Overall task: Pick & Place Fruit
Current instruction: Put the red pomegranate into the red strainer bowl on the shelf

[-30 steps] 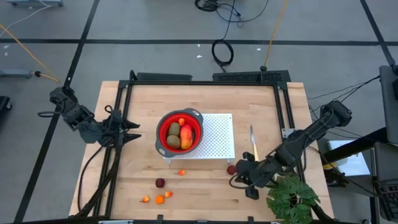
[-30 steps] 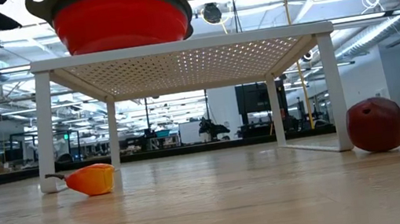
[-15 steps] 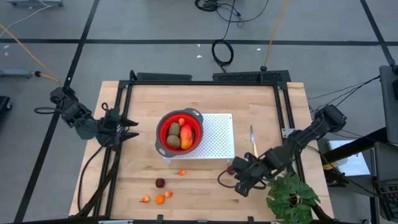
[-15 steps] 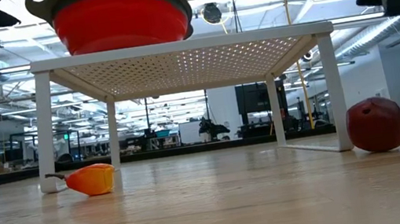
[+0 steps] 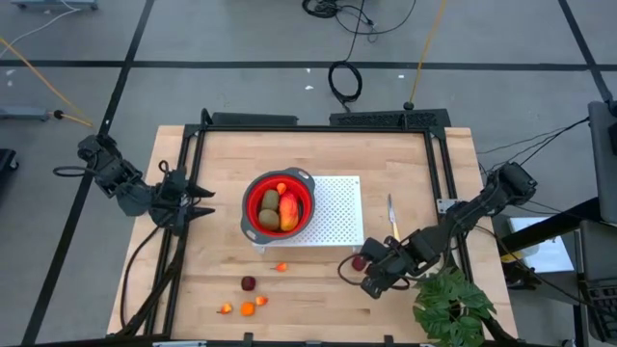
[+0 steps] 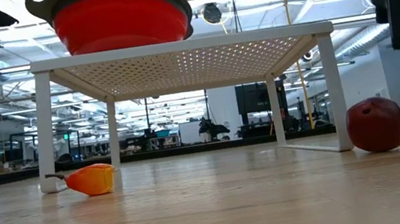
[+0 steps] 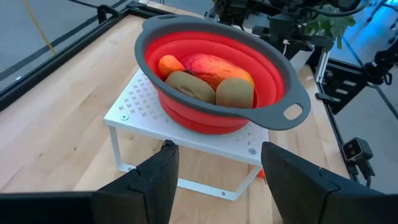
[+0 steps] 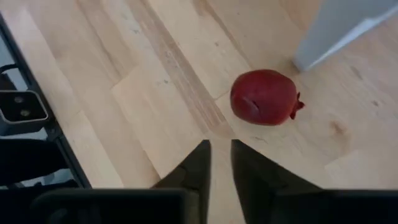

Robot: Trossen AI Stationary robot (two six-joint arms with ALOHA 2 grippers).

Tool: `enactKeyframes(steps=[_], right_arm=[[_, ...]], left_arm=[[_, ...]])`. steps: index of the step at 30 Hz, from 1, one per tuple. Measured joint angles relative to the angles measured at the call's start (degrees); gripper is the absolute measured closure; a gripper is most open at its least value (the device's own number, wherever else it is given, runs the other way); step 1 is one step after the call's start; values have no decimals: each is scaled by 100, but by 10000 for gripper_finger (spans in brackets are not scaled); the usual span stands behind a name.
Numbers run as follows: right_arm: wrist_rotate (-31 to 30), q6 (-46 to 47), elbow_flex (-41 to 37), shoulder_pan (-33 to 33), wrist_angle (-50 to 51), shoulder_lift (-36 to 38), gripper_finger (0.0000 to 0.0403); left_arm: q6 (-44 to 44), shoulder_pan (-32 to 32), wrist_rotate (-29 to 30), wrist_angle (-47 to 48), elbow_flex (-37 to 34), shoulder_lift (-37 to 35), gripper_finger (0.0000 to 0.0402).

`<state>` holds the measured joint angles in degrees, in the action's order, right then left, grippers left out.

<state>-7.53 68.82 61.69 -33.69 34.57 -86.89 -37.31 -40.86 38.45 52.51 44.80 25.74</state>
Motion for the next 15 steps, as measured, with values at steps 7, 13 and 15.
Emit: enactKeyframes(steps=[7,13,15], right_arm=[[-15,255,-185,0,-222,2,256],[3,492,-406,124,-425,2,180],[-20,668,-440,201,-428,4,167]], left_arm=[[21,0,-109,0,0,0,172],[15,0,-144,0,0,0,172],[15,0,-144,0,0,0,172]])
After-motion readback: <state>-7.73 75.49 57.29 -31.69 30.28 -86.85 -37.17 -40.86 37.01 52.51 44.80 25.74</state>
